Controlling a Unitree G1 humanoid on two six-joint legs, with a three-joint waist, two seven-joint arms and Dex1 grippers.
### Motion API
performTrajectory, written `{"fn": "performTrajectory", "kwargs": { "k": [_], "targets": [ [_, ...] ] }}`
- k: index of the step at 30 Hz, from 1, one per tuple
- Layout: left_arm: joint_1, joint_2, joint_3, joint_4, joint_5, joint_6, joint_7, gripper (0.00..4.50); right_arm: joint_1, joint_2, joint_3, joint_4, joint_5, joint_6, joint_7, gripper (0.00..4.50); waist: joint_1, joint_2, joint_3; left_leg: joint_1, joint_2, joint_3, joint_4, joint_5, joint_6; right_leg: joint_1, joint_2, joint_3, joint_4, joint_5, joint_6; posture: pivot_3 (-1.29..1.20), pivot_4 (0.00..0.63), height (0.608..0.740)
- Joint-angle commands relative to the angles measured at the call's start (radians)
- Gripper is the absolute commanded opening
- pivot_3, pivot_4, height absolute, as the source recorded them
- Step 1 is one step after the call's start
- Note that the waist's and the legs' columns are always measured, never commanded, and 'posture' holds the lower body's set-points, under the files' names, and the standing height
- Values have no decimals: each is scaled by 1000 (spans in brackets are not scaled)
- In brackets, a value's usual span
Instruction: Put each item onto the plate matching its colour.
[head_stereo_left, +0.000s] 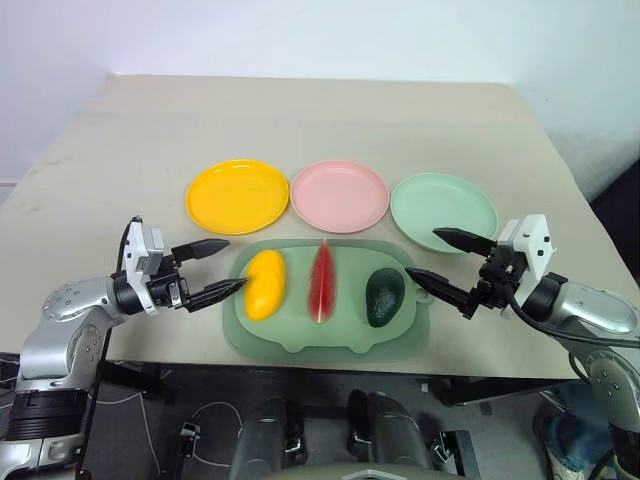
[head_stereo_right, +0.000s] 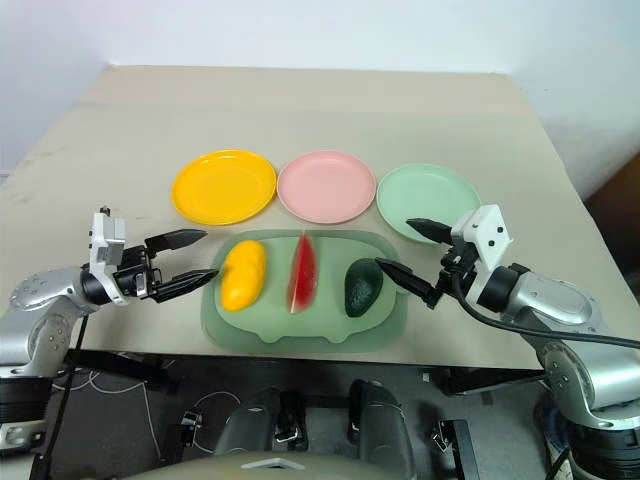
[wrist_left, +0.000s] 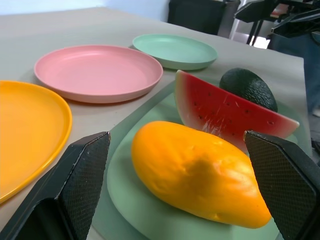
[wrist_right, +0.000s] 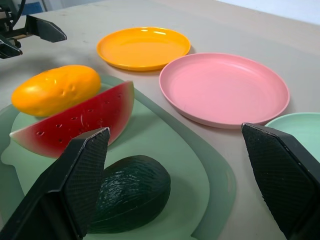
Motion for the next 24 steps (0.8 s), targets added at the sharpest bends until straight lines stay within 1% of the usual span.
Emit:
{"fn": "performTrajectory", "kwargs": {
  "k": [1, 6, 10, 14, 20, 24],
  "targets": [
    [-1, 11, 24, -27, -6, -4, 6, 4484, -24, 10, 13, -5, 6, -21, 9, 4500, 0, 0, 0, 0, 0, 0, 0, 0, 0, 0, 0, 0, 0, 0, 0, 0, 150, 696],
    [17, 16, 39, -29, -6, -11, 10, 4484, -43, 31, 33, -11, 19, -3, -12, 4500, 0, 0, 0, 0, 0, 0, 0, 0, 0, 0, 0, 0, 0, 0, 0, 0, 150, 696],
    [18, 15, 39, -57, -14, 2, 27, 4484, -46, 18, 36, -16, 38, 38, -12, 4500, 1, 0, 0, 0, 0, 0, 0, 0, 0, 0, 0, 0, 0, 0, -1, 0, 150, 696],
    [5, 3, 24, -41, -5, -9, 30, 4484, -63, 17, 22, -10, 61, 75, -23, 4500, 0, 0, 0, 0, 0, 0, 0, 0, 0, 0, 0, 0, 0, 0, -1, 0, 150, 696],
    [-4, -24, -7, -67, -1, 1, 59, 4484, -60, -52, 5, -14, 106, 235, -68, 4500, 1, 0, 0, 0, 0, 0, 0, 0, 0, 0, 0, 0, 0, 0, -1, 0, 150, 696],
    [-21, -35, -26, -68, -1, 13, 64, 4484, -85, -46, 7, -21, 181, 385, -156, 4500, 0, 0, 0, 0, 0, 0, 0, 0, 0, 0, 0, 0, 0, 0, -1, 0, 150, 696]
  ]
}}
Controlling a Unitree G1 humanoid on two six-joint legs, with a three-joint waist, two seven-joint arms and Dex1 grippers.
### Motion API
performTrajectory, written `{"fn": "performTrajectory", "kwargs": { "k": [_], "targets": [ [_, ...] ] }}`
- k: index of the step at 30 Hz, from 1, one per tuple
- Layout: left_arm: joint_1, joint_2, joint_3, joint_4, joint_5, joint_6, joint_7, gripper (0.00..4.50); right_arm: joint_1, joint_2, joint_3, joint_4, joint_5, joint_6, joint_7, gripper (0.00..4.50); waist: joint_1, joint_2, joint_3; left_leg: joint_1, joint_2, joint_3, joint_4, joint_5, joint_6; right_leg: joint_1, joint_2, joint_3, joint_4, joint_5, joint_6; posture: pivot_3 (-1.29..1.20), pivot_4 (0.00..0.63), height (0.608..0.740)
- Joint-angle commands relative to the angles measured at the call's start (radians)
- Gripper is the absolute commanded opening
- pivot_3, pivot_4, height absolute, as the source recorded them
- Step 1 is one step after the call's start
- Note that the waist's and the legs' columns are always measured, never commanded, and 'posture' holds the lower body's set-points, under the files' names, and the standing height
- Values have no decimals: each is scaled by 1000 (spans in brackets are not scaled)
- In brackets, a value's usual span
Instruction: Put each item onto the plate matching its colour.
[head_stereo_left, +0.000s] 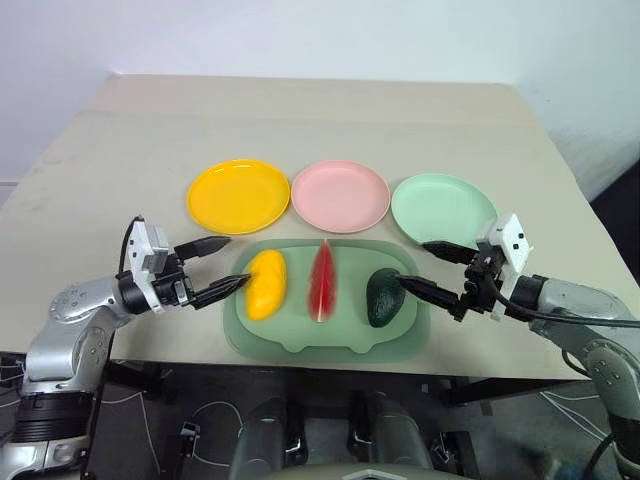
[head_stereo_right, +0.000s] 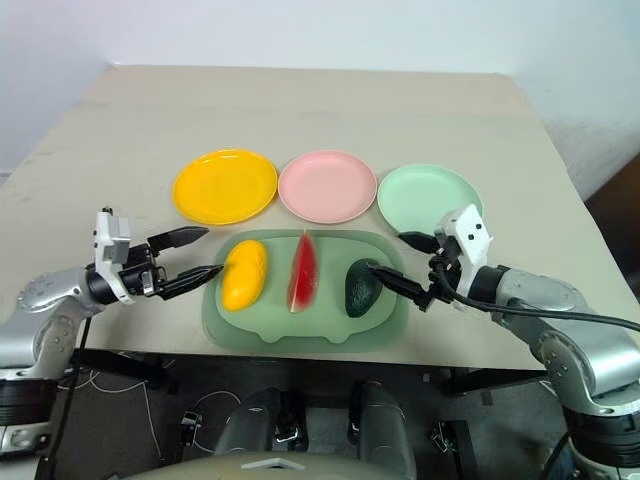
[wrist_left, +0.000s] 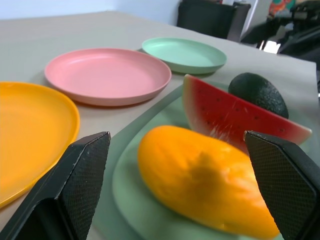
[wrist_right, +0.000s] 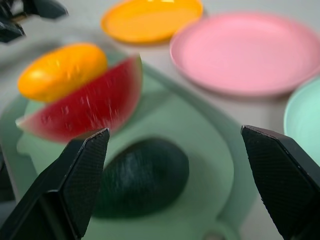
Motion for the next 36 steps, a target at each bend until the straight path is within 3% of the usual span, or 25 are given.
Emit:
{"fn": "performTrajectory", "kwargs": {
  "k": [1, 12, 18, 26, 31, 36],
  "targets": [
    [-27, 1, -6, -31, -3, 9, 6, 4484, -33, 3, -19, -27, 75, 129, -80, 4500, 0, 0, 0, 0, 0, 0, 0, 0, 0, 0, 0, 0, 0, 0, 0, 0, 150, 696],
    [-61, 6, -21, -21, 3, 32, 5, 4484, -101, 127, 3, -25, 246, 378, -299, 4500, 0, 0, 0, 0, 0, 0, 0, 0, 0, 0, 0, 0, 0, 0, 0, 0, 150, 696],
    [-59, 11, -20, -32, 2, 41, 6, 4484, -174, 204, 79, 29, 199, 391, -358, 4500, -2, 0, 0, 0, 0, 0, 0, 0, 0, 0, 1, 0, 0, 0, 1, 0, 150, 696],
    [-63, 15, -14, -49, 2, 54, 18, 4484, -204, 173, 192, 54, 85, 358, -329, 4500, -2, 0, 0, -1, 0, 0, 0, 0, 0, -1, 1, 0, 0, 1, 1, 0, 150, 696],
    [-68, 19, -7, -43, 5, 51, 25, 4500, -204, 118, 210, 28, 19, 288, -266, 3252, -1, 0, 0, -1, 0, 0, 0, 0, 0, -1, 0, 0, 0, 0, 1, 0, 150, 696],
    [-47, 17, 7, -39, 6, 33, 26, 4500, -276, 82, 113, 37, 53, 257, -194, 3159, -2, 0, 0, -1, 0, 0, 0, 0, 0, -1, 0, 0, 0, 0, 1, 0, 150, 696]
  ]
}}
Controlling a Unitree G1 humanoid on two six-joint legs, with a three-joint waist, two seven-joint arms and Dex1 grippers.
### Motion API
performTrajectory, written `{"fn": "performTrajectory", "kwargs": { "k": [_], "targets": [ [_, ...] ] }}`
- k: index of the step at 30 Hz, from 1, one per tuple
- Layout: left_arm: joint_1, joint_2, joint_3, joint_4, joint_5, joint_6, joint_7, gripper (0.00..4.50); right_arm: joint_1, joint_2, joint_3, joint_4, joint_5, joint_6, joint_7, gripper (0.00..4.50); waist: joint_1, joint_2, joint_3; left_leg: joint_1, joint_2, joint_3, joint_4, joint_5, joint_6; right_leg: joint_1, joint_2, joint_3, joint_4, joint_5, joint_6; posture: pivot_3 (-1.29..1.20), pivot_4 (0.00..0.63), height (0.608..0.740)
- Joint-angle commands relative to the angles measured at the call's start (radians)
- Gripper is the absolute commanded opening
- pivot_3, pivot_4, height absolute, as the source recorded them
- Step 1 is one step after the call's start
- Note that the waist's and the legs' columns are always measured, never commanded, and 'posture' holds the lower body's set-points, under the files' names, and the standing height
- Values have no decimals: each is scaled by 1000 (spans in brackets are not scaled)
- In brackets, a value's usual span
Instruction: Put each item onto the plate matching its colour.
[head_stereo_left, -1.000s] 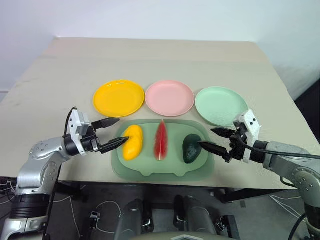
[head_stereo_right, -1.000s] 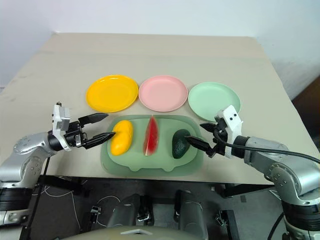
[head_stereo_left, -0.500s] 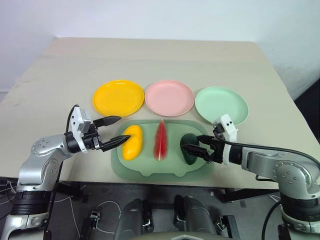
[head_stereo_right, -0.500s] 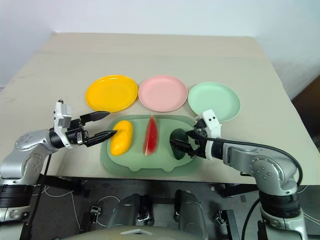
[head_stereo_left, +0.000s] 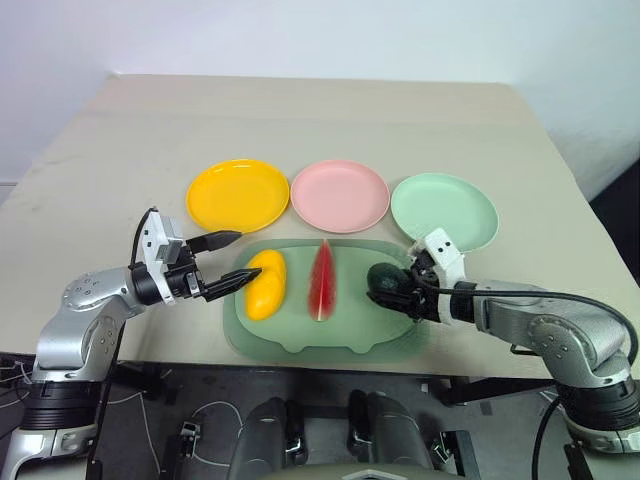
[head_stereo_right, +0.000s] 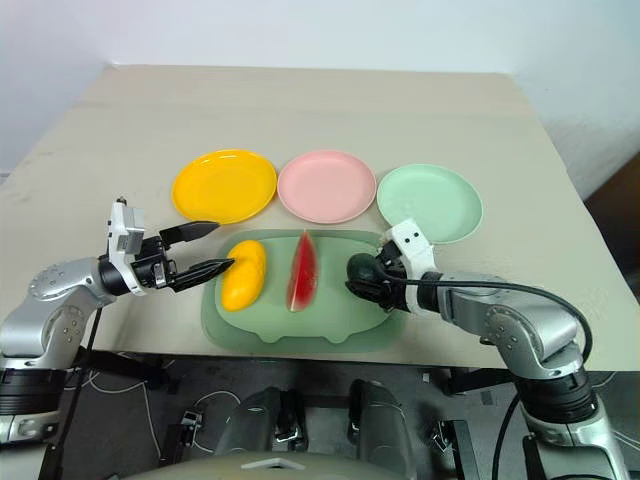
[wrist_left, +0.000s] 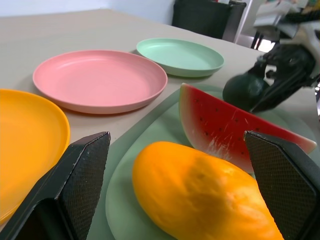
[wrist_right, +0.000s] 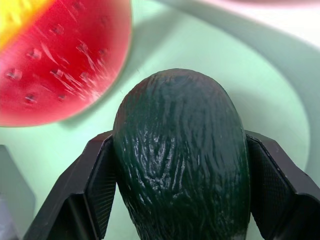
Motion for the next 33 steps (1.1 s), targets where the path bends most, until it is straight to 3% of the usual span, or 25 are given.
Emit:
{"fn": "performTrajectory", "kwargs": {
  "k": [1, 9, 15, 20, 24, 28, 33],
  "targets": [
    [11, 9, 33, -27, -2, -26, 1, 4500, -98, -29, -80, 10, 5, -56, 46, 3159, -2, 0, 0, 0, 0, 0, 0, 0, 0, 0, 0, 0, 0, 0, 0, 0, 150, 696],
    [88, 9, 70, -67, -10, -42, 14, 4500, -371, -23, 51, 518, -311, -360, 131, 3159, -3, 0, 0, 0, 0, 1, 0, 0, 0, -1, 0, 0, 0, 0, 0, 0, 150, 696],
    [113, 11, 89, -93, -14, -39, 32, 4500, -489, 14, 113, 889, -483, -594, 218, 3159, -6, 0, 0, -1, 0, 2, 0, 0, 0, -2, 0, 0, 1, 1, 2, 0, 150, 696],
    [137, 9, 99, -119, -16, -37, 47, 4500, -632, 58, 135, 1280, -623, -697, 177, 3159, -19, 1, 0, 0, 0, 2, 0, 1, -1, -2, 0, 0, 3, 1, 3, 0, 150, 696],
    [141, 11, 104, -124, -17, -32, 52, 4500, -651, 58, 131, 1304, -656, -738, 245, 4479, -30, 1, 0, 0, 0, 2, 0, 1, -1, -2, 0, 0, 5, 1, 4, 0, 150, 696],
    [139, 9, 102, -126, -17, -31, 55, 4500, -633, 36, 115, 1227, -687, -708, 238, 4479, -32, 1, 1, 0, 0, 2, 0, 1, -1, -3, 0, 0, 7, 0, 5, 0, 150, 696],
    [130, 8, 99, -101, -11, -43, 44, 4500, -568, -29, 87, 957, -687, -551, 241, 4479, -29, 1, 1, -1, 0, 2, 3, 1, -1, -6, -2, 1, 14, -1, 5, 0, 150, 696]
  ]
}}
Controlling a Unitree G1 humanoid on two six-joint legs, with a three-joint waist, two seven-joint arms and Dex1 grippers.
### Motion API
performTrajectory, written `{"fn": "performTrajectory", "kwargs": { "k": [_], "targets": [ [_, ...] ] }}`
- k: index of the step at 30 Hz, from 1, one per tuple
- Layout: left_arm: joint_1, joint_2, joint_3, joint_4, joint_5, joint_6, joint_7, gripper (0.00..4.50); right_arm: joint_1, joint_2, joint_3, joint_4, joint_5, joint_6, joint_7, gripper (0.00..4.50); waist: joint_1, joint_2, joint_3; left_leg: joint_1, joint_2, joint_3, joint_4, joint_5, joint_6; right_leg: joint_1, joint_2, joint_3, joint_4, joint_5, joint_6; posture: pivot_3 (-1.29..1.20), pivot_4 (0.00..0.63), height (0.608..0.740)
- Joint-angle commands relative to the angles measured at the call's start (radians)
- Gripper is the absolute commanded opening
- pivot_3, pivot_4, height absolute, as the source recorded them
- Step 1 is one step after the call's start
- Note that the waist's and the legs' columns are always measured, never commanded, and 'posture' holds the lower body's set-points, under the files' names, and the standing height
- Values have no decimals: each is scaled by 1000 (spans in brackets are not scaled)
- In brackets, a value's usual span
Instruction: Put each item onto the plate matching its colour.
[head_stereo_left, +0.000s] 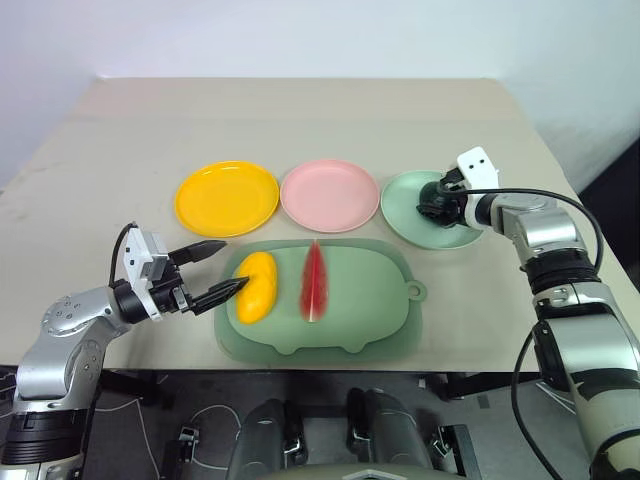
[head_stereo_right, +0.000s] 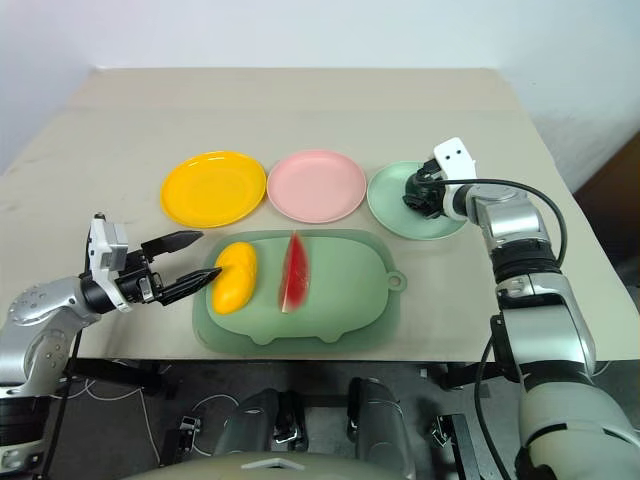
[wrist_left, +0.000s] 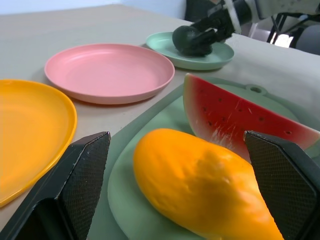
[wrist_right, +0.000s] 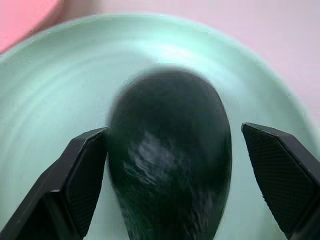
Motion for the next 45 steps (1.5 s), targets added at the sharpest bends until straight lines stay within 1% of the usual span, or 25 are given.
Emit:
{"fn": "performTrajectory", "kwargs": {
  "k": [1, 3, 4, 7, 10, 13, 15, 19, 22, 29, 34, 37, 41, 45],
  "targets": [
    [-10, 8, 21, -5, -8, -22, -8, 4500, 33, -62, -47, -249, 2, 146, -7, 4479, 2, 0, 0, -1, 0, 0, 1, 0, 0, -1, 0, 0, 1, 0, 0, 0, 150, 696],
    [-20, 5, 16, 7, -5, -26, -13, 4500, 54, -69, -83, -381, 33, 281, -28, 4479, 1, 0, 0, -1, 0, 0, 2, 0, 0, -2, -1, 0, 2, 0, -1, 0, 150, 696],
    [-25, 5, 13, 17, -3, -29, -17, 4500, 66, -59, -113, -466, 72, 369, -31, 4479, 1, 0, 0, -2, 0, 0, 2, 0, 0, -2, -2, 0, 2, -1, -1, 0, 150, 696],
    [-41, 3, 5, 52, 8, -47, -31, 4500, 107, 3, -184, -683, 186, 590, -44, 4479, -1, 0, 0, -2, 0, -1, 2, 0, 0, -3, -2, 0, 2, -1, -3, 0, 150, 696],
    [-52, -2, -4, 90, 17, -69, -48, 4500, 125, 114, -231, -859, 275, 807, -87, 4479, -2, 0, 0, -2, 1, -1, 2, 0, 0, -3, -1, 0, 3, -1, -2, 0, 150, 696],
    [-65, -9, -14, 121, 25, -90, -62, 4500, 112, 242, -263, -980, 343, 1018, -116, 4479, -1, 0, 0, -3, 1, -1, 2, 0, 0, -4, -1, 0, 3, -1, -2, 0, 150, 696],
    [-74, -12, -18, 141, 30, -104, -72, 4500, 117, 301, -264, -1002, 395, 1080, -148, 4479, 2, 0, 0, -4, 1, -1, 2, 0, 0, -5, -1, 0, 3, -1, -2, 0, 150, 696],
    [-86, -16, -25, 173, 37, -128, -85, 4500, 160, 353, -213, -973, 511, 1087, -245, 4479, 7, 0, -1, -5, 0, -1, 2, 0, 0, -5, -2, 0, 2, -1, -3, 0, 150, 696],
    [-79, -21, -24, 181, 39, -145, -93, 4500, 168, 397, -187, -922, 576, 1087, -344, 4479, 1, 0, -1, -5, 0, 0, 2, -1, 0, -5, -2, 0, 2, -1, -3, 0, 150, 696],
    [-87, -33, -36, 138, 40, -124, -63, 4500, 103, 441, -162, -812, 717, 1087, -518, 4479, -2, 0, -1, -5, 0, 0, 1, 0, 0, -6, 0, 0, 3, -1, -2, 0, 150, 696],
    [-93, -36, -41, 118, 39, -109, -43, 4500, 72, 428, -132, -768, 795, 1087, -605, 4479, -1, 0, -1, -5, 0, 1, 1, 0, 0, -6, 0, 1, 3, -1, -2, 0, 150, 696],
    [-89, -35, -37, 111, 37, -104, -38, 4500, 57, 396, -141, -752, 815, 1087, -648, 4479, -1, 0, -1, -5, 0, 1, 1, 0, 0, -6, 0, 1, 3, -1, -2, 0, 150, 696],
    [-81, -36, -35, 114, 38, -108, -40, 4500, 45, 340, -158, -780, 851, 1087, -652, 4479, -1, 0, -1, -5, 0, 1, 1, 0, 0, -6, 0, 1, 3, -1, -2, 0, 150, 696],
    [-80, -35, -33, 129, 40, -115, -49, 4500, 31, 323, -174, -790, 911, 1087, -669, 4479, -2, 0, -1, -5, 1, 1, 1, 0, 0, -6, 1, 1, 3, -1, -2, 0, 150, 696]
  ]
}}
